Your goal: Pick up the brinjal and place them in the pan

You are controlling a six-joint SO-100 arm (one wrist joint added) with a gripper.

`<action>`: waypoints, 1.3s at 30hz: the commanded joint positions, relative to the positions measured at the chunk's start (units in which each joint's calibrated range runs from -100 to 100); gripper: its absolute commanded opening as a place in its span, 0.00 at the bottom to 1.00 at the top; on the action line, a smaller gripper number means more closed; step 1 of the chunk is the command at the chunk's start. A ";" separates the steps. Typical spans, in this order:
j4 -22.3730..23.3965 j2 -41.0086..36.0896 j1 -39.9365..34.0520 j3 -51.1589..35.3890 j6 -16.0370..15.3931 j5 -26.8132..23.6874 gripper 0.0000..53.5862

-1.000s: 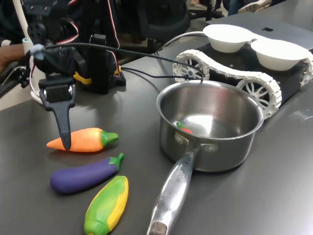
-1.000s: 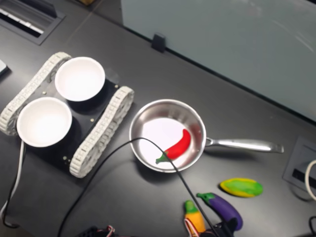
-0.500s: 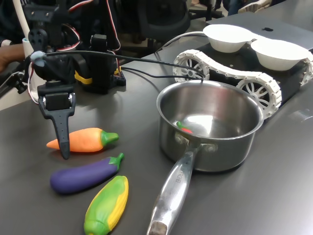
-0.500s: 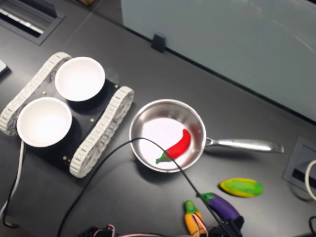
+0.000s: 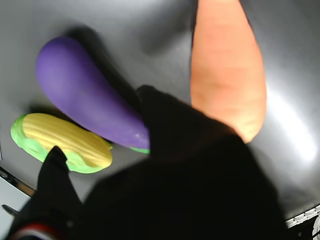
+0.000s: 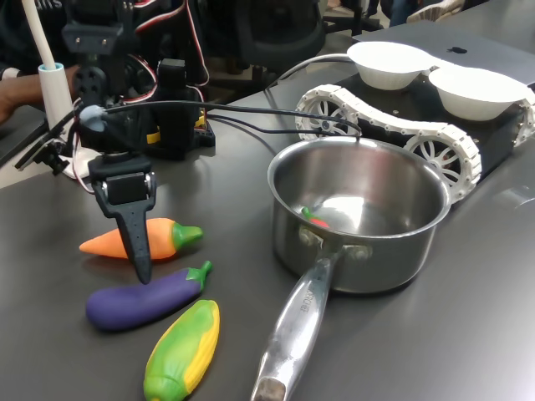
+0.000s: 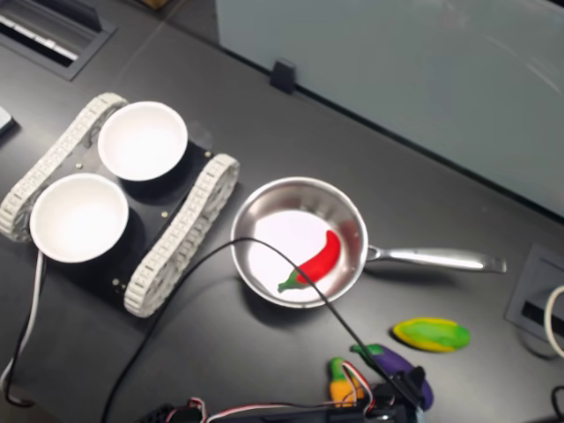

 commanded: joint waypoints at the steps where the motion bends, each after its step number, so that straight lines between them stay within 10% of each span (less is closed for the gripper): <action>1: -2.46 -0.37 -1.26 -4.61 0.65 -0.63 0.61; 39: 0.53 8.32 -3.90 -10.43 1.99 -4.59 0.55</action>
